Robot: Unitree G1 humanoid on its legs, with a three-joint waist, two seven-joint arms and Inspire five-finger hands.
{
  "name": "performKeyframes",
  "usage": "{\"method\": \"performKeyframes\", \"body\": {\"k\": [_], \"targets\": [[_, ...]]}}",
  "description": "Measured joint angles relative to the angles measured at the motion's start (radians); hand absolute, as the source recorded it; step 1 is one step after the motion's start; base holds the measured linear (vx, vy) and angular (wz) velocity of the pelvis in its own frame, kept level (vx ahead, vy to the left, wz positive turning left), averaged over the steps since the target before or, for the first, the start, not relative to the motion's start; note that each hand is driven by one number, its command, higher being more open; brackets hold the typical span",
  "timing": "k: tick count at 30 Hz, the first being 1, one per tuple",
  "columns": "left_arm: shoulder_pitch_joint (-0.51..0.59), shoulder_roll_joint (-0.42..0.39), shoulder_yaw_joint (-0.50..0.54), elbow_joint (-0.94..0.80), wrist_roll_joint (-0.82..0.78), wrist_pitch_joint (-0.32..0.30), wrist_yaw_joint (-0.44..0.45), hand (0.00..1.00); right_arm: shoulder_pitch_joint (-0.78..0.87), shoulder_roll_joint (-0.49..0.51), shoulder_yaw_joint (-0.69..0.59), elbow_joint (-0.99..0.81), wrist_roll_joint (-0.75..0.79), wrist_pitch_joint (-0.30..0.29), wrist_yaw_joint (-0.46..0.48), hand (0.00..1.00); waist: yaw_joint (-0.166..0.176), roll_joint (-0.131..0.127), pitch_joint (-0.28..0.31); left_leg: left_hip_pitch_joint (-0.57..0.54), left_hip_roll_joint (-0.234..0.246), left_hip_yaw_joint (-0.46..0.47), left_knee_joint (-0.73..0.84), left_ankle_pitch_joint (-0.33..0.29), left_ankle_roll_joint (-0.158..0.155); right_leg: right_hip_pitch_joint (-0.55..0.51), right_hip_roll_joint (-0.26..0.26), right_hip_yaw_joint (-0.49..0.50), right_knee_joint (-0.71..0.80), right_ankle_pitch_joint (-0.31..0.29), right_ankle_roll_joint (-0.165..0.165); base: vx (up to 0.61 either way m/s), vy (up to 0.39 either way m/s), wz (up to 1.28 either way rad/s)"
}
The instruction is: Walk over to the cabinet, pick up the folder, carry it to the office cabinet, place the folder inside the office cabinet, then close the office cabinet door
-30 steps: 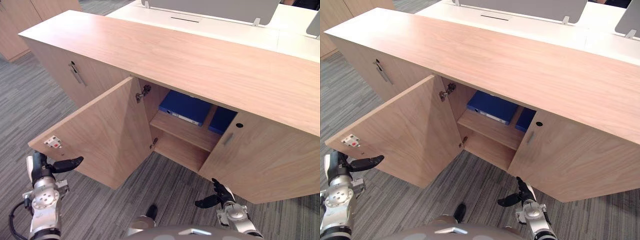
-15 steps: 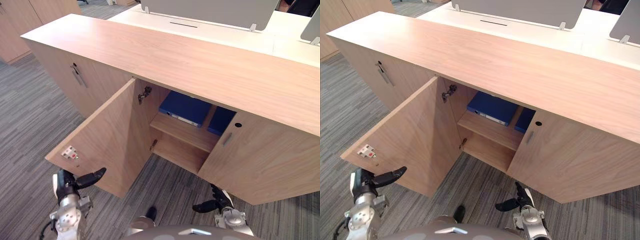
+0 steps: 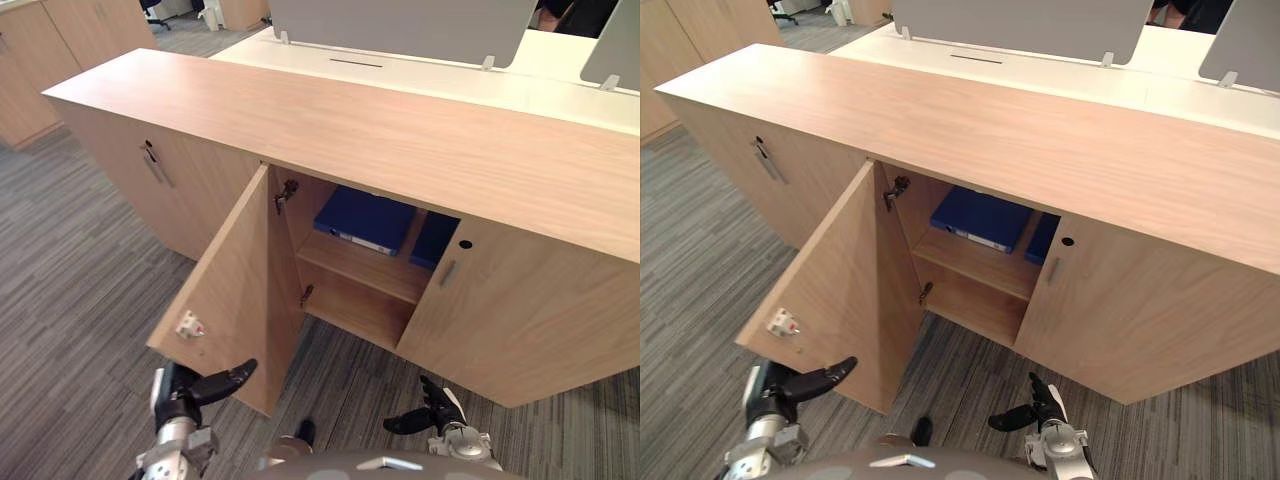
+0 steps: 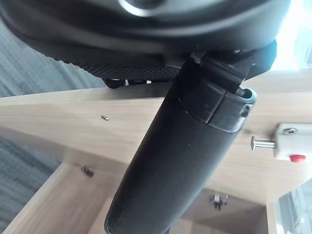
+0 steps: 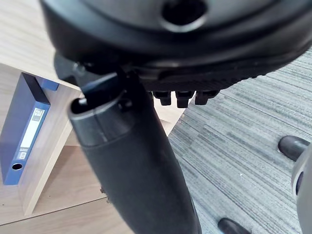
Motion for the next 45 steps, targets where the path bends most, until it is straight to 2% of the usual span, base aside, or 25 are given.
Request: {"method": "performKeyframes", "body": {"k": [4,5,9,13,17,27,33,37,45], "targets": [[0.001,-0.001,-0.121,0.0,0.0,0.008,-0.052,1.0,0.002,0.008,0.002,0.0,0.0,0.0,-0.001,1.0,-0.025,0.007,-0.006,0.015,0.009,0.054,0.0,-0.001,-0.002,-0.023,0.013,0.084,0.005,0.004,0.0,-0.05,0.003,-0.35],[-0.006,-0.001,-0.164,0.0,0.0,0.009,-0.072,1.0,0.0,0.013,0.003,-0.003,0.0,0.0,-0.001,1.0,-0.04,0.007,-0.008,0.019,0.015,0.079,0.001,-0.004,-0.001,-0.033,0.019,0.118,0.005,0.006,-0.001,-0.04,0.009,-0.63],[-0.089,-0.002,-0.257,0.013,0.001,0.017,-0.116,1.0,0.007,0.02,0.005,-0.026,0.001,0.0,-0.002,1.0,-0.077,0.006,-0.016,0.035,0.026,0.171,0.005,-0.017,-0.004,-0.066,0.035,0.215,-0.006,0.037,-0.005,-0.02,0.014,-0.68],[-0.21,-0.009,-0.291,0.053,0.002,0.016,-0.141,1.0,0.012,0.022,0.007,-0.041,0.001,0.0,-0.007,1.0,-0.108,0.014,-0.033,0.051,0.038,0.229,0.005,-0.032,-0.009,-0.07,0.048,0.269,-0.041,0.068,-0.011,0.02,0.009,-0.51],[-0.336,-0.029,-0.282,0.147,0.055,0.016,-0.099,1.0,0.013,0.023,0.003,-0.05,0.001,0.001,-0.011,1.0,-0.14,0.02,-0.044,0.056,0.048,0.267,0.005,-0.042,-0.01,-0.073,0.061,0.301,-0.071,0.092,-0.015,0.06,0.012,-0.3],[-0.503,-0.028,-0.233,0.257,0.177,0.016,0.065,1.0,0.008,0.03,-0.001,-0.05,0.002,0.012,-0.044,1.0,-0.159,0.008,-0.04,0.046,0.068,0.311,0.006,-0.063,-0.023,-0.099,0.082,0.338,-0.087,0.098,-0.025,0.05,-0.004,-0.13],[-0.519,-0.026,-0.233,0.294,0.178,0.017,0.072,1.0,0.008,0.037,-0.012,-0.05,0.003,0.016,-0.05,1.0,-0.173,-0.013,-0.045,0.046,0.065,0.319,0.006,-0.072,-0.023,-0.098,0.079,0.341,-0.099,0.099,-0.024,0.03,0.011,-0.03],[-0.518,-0.022,-0.233,0.299,0.178,0.017,0.063,1.0,0.008,0.05,-0.048,-0.05,0.003,0.03,-0.051,1.0,-0.173,-0.018,-0.042,0.045,0.064,0.321,0.006,-0.074,-0.022,-0.098,0.077,0.341,-0.101,0.1,-0.024,0.0,0.0,0.0],[-0.447,-0.012,-0.23,0.353,0.205,0.017,-0.014,1.0,0.004,0.053,-0.115,-0.019,0.005,0.034,-0.05,1.0,-0.173,-0.022,-0.045,0.029,0.055,0.311,0.006,-0.074,-0.02,-0.101,0.069,0.331,-0.119,0.108,-0.019,0.0,0.005,0.02]]}}
